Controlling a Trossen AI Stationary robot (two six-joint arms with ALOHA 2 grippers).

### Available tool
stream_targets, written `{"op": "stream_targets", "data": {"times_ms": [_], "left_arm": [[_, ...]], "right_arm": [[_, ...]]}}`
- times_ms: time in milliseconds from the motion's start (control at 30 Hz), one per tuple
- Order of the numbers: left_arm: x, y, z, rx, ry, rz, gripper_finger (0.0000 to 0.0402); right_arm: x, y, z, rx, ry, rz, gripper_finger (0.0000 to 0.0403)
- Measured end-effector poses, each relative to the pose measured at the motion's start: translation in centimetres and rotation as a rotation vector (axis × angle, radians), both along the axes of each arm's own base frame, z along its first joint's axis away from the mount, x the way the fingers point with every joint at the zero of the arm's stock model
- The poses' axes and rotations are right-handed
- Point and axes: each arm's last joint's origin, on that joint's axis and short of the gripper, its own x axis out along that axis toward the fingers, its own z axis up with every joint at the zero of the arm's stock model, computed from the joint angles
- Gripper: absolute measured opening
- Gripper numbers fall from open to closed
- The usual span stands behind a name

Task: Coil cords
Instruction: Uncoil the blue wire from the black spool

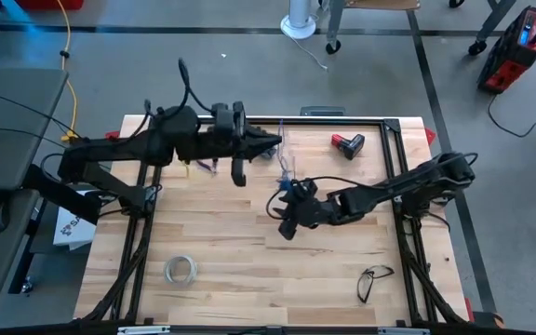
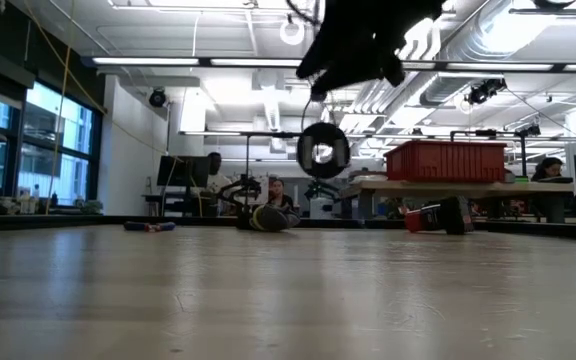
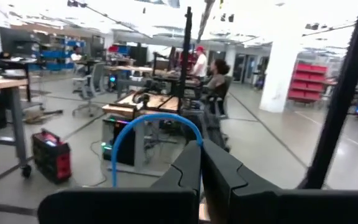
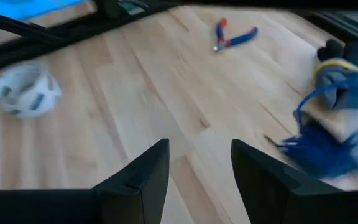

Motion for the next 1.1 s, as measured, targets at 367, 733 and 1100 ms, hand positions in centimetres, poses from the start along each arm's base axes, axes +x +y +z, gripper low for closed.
{"op": "stream_targets", "data": {"times_ms": [367,733,1100], "left_arm": [[0.1,-0.2,-0.2,0.020,0.016,0.020,0.0000],[0.1,-0.2,-0.1,0.036,0.013,0.024,0.0000],[0.0,-0.2,0.0,0.007,-0.003,0.044,0.0000]], "right_arm": [[-2.8,0.9,3.6,-0.039,-0.077,-0.029,0.0165],[-3.3,1.1,3.8,-0.042,-0.041,0.027,0.0165],[-1.7,-0.3,2.5,-0.146,-0.018,-0.022,0.0165]]}}
